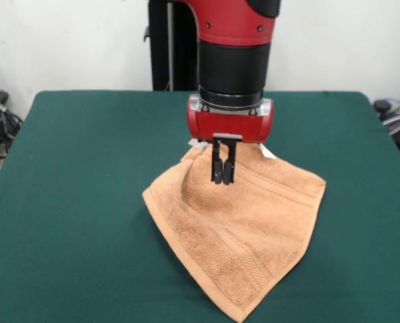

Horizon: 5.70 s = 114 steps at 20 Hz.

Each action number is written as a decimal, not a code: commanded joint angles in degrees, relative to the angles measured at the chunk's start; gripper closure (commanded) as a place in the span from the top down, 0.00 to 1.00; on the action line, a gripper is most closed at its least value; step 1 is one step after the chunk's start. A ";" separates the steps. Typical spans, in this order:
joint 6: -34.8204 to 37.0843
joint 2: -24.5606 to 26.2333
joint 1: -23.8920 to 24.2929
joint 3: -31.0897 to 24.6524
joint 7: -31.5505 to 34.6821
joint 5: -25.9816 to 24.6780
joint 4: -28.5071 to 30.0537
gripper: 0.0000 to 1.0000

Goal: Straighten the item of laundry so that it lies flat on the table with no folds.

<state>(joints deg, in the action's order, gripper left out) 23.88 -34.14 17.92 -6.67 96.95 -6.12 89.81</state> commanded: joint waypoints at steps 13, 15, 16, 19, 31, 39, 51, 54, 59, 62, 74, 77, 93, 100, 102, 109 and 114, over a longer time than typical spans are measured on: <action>0.40 4.55 -3.04 0.72 4.77 -3.64 4.63 0.00; 0.19 5.11 -3.23 1.15 4.57 -3.97 3.82 0.00; -0.06 5.50 -2.75 0.62 4.37 -3.73 3.81 0.00; -1.83 5.95 -1.52 -0.52 3.75 -3.84 4.56 0.00; -7.10 7.76 -2.61 2.92 5.65 -7.87 4.96 0.00; -7.99 8.18 -3.10 4.51 6.06 -10.66 5.39 0.00; -12.13 10.31 -0.73 5.77 5.29 -15.27 5.06 0.00; -13.74 11.06 -1.46 7.75 5.92 -16.59 4.79 0.00; -15.90 14.35 -5.75 15.05 7.89 -18.49 1.30 0.00; -18.43 17.45 -6.65 17.19 8.33 -18.37 -1.13 0.00; -18.89 20.84 -3.96 16.90 3.10 -18.52 -5.97 0.00; -16.73 19.48 -2.10 14.69 0.89 -19.06 -6.00 0.00; -1.38 13.44 -0.32 3.62 -0.17 -12.70 -5.73 0.00; 3.46 12.40 -0.10 1.18 -0.76 -11.97 -7.36 0.00; 3.76 12.26 0.58 0.15 -0.64 -11.72 -7.21 0.00; 8.53 6.62 -3.27 5.06 1.31 -13.55 -8.24 0.00; 8.15 9.44 -10.64 15.80 6.24 -18.77 -15.09 0.00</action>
<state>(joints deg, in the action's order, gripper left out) 26.75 -25.27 13.32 3.81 96.95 -20.34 81.27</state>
